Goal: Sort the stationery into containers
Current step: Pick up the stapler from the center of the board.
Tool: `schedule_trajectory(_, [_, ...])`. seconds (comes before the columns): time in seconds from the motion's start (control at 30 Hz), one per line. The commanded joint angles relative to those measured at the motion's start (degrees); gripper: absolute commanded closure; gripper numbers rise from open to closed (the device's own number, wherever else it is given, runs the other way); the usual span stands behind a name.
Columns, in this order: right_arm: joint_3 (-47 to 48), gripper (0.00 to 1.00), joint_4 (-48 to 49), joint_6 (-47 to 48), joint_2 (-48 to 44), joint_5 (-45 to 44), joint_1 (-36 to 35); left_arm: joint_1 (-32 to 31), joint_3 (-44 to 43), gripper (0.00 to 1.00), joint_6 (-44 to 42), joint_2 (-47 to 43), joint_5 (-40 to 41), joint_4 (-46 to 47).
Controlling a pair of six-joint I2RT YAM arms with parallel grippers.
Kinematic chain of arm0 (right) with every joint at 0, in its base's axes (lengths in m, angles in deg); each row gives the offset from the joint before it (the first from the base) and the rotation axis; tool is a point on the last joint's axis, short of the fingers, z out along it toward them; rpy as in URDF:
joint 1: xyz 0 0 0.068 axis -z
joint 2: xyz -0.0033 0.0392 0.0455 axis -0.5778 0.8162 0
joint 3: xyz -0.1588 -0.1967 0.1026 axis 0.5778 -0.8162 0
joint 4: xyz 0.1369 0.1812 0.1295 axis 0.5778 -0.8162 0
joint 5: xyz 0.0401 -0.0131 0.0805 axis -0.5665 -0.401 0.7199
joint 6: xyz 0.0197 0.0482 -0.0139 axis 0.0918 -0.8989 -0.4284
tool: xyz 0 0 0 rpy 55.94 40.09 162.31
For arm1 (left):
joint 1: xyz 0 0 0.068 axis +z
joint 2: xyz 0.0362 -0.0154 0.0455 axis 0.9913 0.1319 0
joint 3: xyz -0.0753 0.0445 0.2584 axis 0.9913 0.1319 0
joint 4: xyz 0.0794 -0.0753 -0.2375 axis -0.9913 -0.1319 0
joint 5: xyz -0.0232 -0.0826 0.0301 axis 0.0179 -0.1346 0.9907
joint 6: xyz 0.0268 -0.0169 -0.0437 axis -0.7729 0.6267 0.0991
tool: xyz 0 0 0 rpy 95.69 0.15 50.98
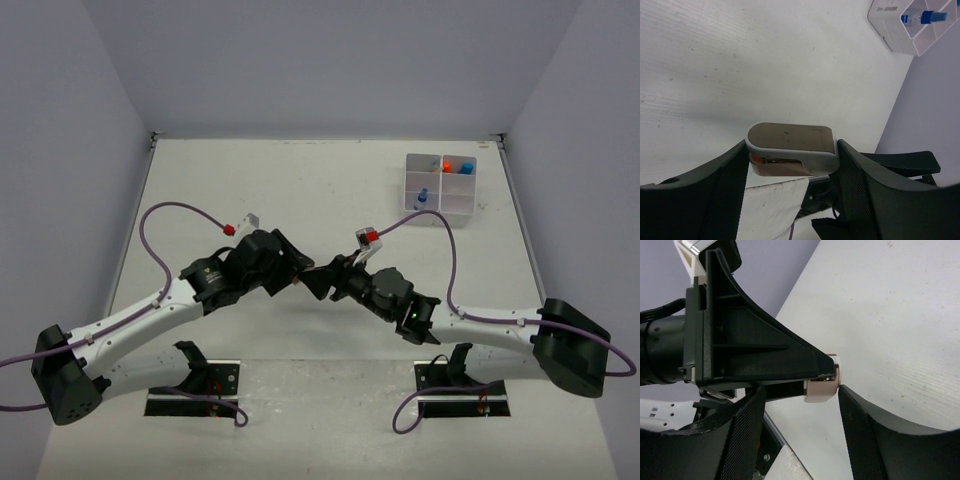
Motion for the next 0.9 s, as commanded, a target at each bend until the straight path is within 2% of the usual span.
schedule_trajectory(0.0, [2.84,0.39,-1.85,1.48,-1.19,-8.14,-1.57,-0.60,-2.98,1.00,1.03,-0.05,-1.10,3.32])
schedule_trajectory(0.13, [2.55,0.39,-4.09,1.03,-2.01,-9.68,-1.65,-0.61,-3.31,1.00,0.71,-0.29,-0.93,3.48])
schedule_trajectory(0.27, [2.09,0.54,-0.66,3.09,-2.21,-8.37,-1.65,-0.69,-3.01,1.00,-0.87,-0.09,-3.10,6.10])
schedule_trajectory(0.37, [2.76,0.55,0.05,5.02,-1.72,-8.04,-1.65,-0.88,-2.52,1.00,-1.87,0.22,-5.70,8.63])
schedule_trajectory(0.5, [2.38,0.78,2.06,7.24,-2.49,-7.77,-1.65,-1.68,-1.82,1.00,-2.34,-0.28,-7.97,11.11])
schedule_trajectory(0.6, [1.62,0.78,2.55,8.15,-3.56,-8.93,-1.56,-1.74,-1.83,1.00,-2.65,-0.83,-9.10,11.67])
schedule_trajectory(0.67, [1.01,0.88,2.64,8.79,-4.87,-9.63,-1.56,-1.83,-1.63,1.00,-2.85,-1.04,-9.62,12.39])
schedule_trajectory(0.73, [0.58,0.99,2.72,9.44,-6.21,-10.21,-1.56,-1.83,-1.24,0.92,-3.16,-1.10,-10.13,13.79])
schedule_trajectory(0.77, [0.37,1.00,2.73,9.73,-6.60,-10.50,-1.50,-1.83,-0.90,0.87,-3.50,-1.10,-10.35,14.76])
schedule_trajectory(0.8, [0.02,1.00,2.73,9.89,-6.97,-10.77,-1.44,-1.79,-0.74,0.71,-3.83,-1.10,-10.17,15.34])
schedule_trajectory(0.87, [-0.66,1.00,2.73,10.00,-7.60,-11.12,-1.21,-1.83,-0.87,0.30,-4.33,-1.18,-9.18,15.45])
